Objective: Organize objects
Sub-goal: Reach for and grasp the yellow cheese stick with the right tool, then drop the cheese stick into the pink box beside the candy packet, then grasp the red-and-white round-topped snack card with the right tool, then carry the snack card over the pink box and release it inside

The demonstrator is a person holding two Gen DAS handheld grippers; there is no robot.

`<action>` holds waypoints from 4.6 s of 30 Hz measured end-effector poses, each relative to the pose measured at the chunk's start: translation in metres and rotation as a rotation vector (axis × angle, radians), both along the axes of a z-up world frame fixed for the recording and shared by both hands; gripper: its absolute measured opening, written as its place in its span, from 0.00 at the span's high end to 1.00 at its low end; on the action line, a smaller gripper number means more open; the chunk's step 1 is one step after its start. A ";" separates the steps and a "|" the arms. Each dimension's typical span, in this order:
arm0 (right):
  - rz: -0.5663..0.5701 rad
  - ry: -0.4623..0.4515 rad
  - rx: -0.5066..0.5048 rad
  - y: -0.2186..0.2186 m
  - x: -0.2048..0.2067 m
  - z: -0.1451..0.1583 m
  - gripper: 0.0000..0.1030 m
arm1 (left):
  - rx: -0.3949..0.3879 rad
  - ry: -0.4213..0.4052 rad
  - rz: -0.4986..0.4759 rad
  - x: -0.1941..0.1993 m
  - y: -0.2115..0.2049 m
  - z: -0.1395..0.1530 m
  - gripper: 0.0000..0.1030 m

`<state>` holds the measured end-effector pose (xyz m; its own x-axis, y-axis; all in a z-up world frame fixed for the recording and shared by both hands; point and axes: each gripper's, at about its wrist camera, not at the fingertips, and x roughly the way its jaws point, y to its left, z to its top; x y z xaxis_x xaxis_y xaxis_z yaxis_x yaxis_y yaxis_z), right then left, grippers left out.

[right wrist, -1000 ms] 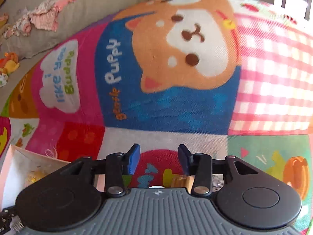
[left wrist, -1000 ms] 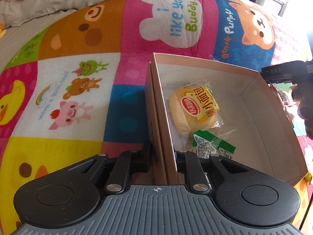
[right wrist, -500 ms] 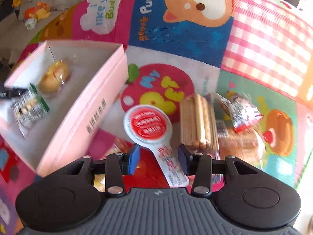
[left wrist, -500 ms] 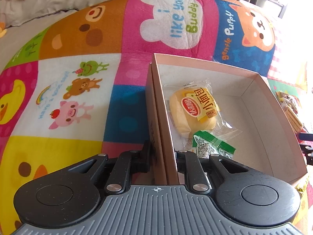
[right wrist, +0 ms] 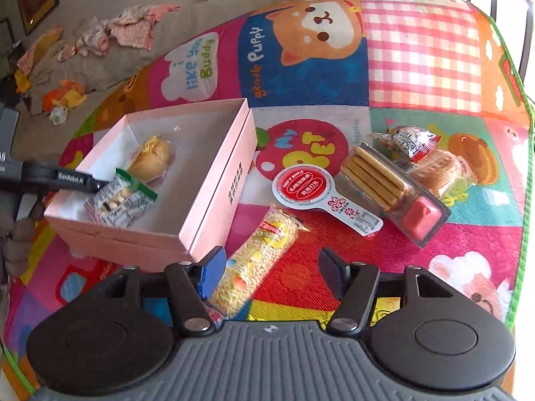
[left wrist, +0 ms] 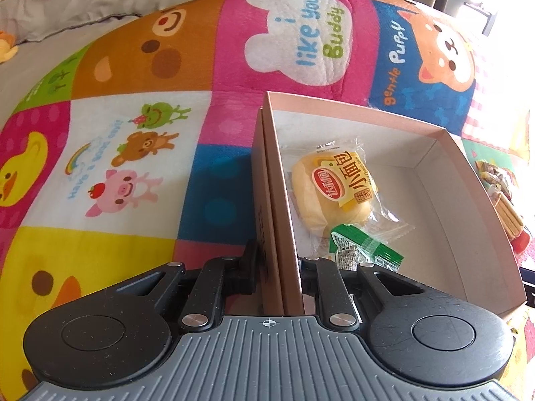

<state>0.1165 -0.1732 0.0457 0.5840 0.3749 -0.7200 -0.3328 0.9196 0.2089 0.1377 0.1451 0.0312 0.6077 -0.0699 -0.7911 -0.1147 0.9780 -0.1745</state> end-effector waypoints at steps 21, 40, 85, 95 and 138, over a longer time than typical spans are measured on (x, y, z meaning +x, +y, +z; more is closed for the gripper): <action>-0.137 -0.098 -0.156 -0.069 -0.076 0.022 0.31 | -0.003 -0.013 -0.003 -0.002 0.001 -0.002 0.83; -0.114 0.056 -0.264 -0.056 -0.051 -0.017 0.79 | 0.011 -0.001 -0.021 -0.004 -0.001 0.000 0.83; -0.139 -0.077 -0.166 -0.042 -0.032 0.009 0.44 | -0.012 -0.012 -0.025 -0.006 -0.011 -0.002 0.82; 0.086 -0.103 -0.215 -0.001 0.045 -0.016 0.44 | 0.020 0.026 -0.018 -0.001 -0.016 0.001 0.82; -0.045 0.114 0.039 -0.048 -0.052 -0.021 0.24 | -0.005 0.017 -0.021 -0.006 -0.013 -0.001 0.82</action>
<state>0.0649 -0.2208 0.0245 0.5161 0.3794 -0.7679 -0.2633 0.9234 0.2792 0.1313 0.1316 0.0306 0.5925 -0.0864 -0.8009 -0.0970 0.9793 -0.1774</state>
